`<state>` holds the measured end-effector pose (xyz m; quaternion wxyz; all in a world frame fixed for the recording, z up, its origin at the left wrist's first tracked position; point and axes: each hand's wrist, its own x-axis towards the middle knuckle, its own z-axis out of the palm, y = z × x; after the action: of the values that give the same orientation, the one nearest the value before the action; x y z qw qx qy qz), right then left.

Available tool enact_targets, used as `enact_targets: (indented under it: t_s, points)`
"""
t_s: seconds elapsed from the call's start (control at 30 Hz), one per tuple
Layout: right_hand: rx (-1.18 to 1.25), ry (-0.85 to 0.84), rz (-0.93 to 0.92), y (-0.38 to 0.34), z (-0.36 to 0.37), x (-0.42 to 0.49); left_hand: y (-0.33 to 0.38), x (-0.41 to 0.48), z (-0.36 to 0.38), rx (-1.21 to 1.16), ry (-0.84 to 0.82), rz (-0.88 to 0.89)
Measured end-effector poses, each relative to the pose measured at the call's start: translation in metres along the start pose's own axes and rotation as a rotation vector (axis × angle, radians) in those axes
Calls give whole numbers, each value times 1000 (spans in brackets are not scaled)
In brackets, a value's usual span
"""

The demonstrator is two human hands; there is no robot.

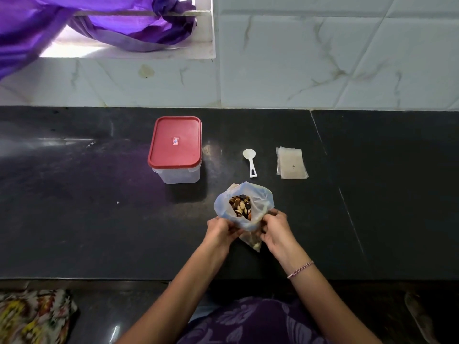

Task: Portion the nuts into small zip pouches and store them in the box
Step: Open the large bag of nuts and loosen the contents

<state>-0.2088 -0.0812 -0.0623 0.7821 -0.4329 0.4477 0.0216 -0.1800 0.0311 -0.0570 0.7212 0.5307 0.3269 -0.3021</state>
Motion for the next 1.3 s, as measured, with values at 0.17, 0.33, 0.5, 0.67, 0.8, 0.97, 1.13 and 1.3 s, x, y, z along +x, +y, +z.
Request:
enact_targets:
  t_s: [0.17, 0.33, 0.5, 0.67, 0.8, 0.97, 1.13, 1.3]
  points:
    - [-639, 78, -362, -2, -23, -5, -7, 2, -10, 319, 144, 289]
    - [-830, 90, -855, -12, -21, -11, 0, -8, -7, 466, 248, 782]
    - [-1068, -5, -866, -15, -4, -8, 11, 0, -1, 586, 241, 845]
    - [-1228, 39, -803, -23, -2, 6, 17, 9, -4, 565, 192, 718]
    - [-1302, 18, -888, -27, 2, 12, 19, 11, -3, 664, 135, 738]
    - [-1199, -6, -877, -35, 5, 18, 29, 22, -5, 763, 161, 734]
    - [-910, -129, -680, -45, -2, 26, 41, 25, -1, 553, -7, 497]
    - [-652, -329, -328, -58, -9, 31, 60, 18, 6, 198, -122, 107]
